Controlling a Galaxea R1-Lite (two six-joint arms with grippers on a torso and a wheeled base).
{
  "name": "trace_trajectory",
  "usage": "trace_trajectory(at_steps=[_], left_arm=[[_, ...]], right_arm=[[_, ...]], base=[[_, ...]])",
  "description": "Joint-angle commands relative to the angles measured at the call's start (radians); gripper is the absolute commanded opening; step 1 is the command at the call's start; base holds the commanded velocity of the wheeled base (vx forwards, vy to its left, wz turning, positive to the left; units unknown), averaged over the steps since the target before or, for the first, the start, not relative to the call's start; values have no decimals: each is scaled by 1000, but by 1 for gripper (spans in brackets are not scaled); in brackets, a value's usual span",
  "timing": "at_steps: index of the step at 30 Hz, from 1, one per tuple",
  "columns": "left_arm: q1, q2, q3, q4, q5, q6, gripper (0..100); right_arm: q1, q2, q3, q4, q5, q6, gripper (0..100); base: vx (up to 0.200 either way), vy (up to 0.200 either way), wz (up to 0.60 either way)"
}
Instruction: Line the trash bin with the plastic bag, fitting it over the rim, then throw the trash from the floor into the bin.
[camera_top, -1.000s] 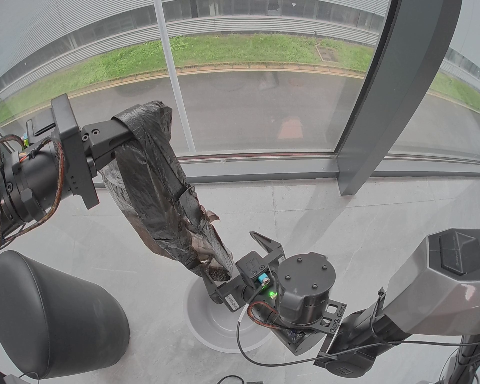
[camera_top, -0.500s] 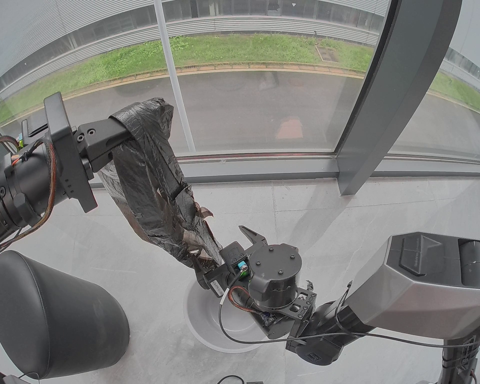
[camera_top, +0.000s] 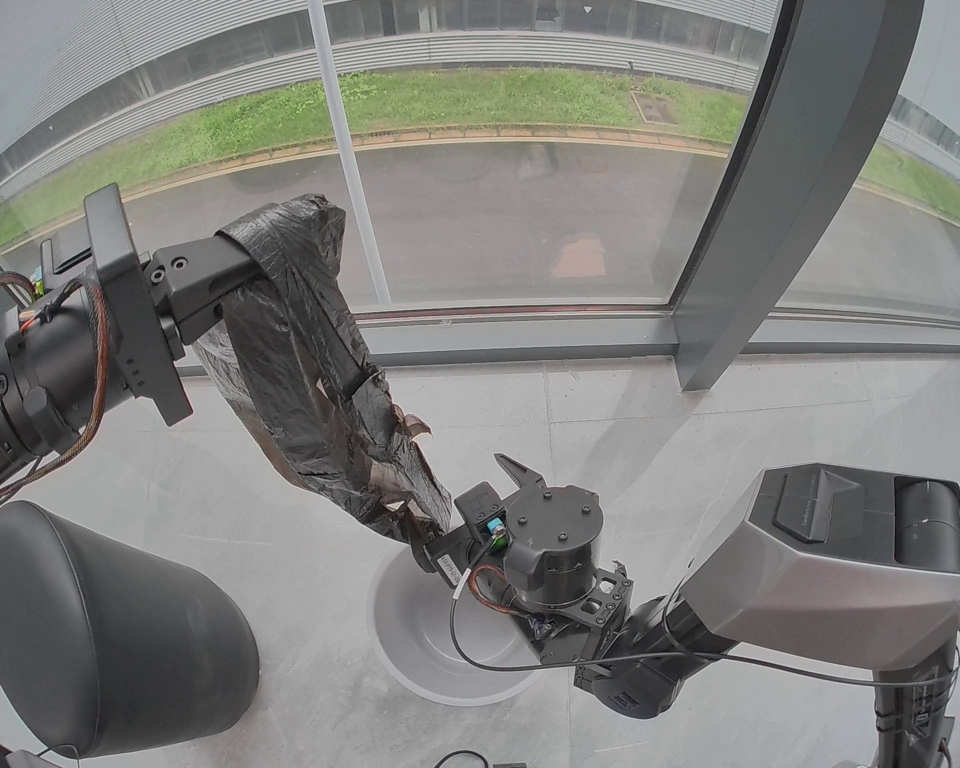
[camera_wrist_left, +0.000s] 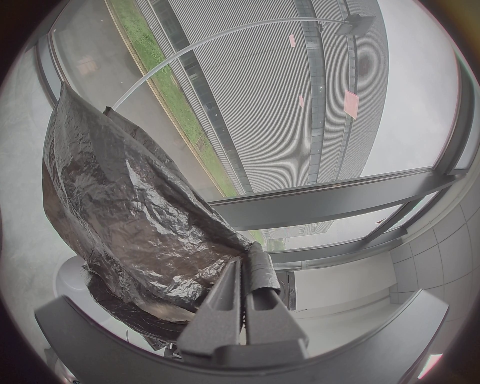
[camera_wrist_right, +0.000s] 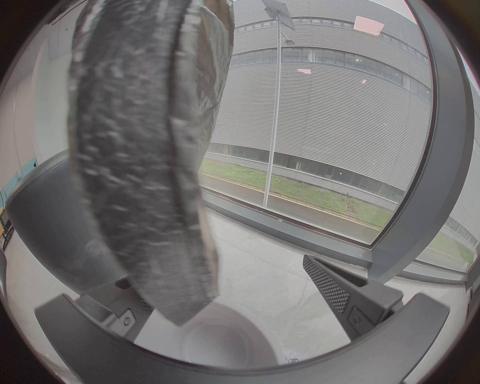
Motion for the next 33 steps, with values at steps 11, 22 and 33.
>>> trace_trajectory(at_steps=[11, 22, 33], left_arm=[[0, 2, 3, -1, 1, 0, 0], [0, 0, 3, -1, 3, 0, 0], [2, 2, 6, -1, 1, 0, 0]], right_arm=[[-10, 4, 0, -8, -23, 0, 100], [-12, 10, 5, -11, -21, 3, 0], [4, -10, 52, -21, -20, 9, 0]], base=[[0, 0, 0], [0, 0, 0], [0, 0, 0]])
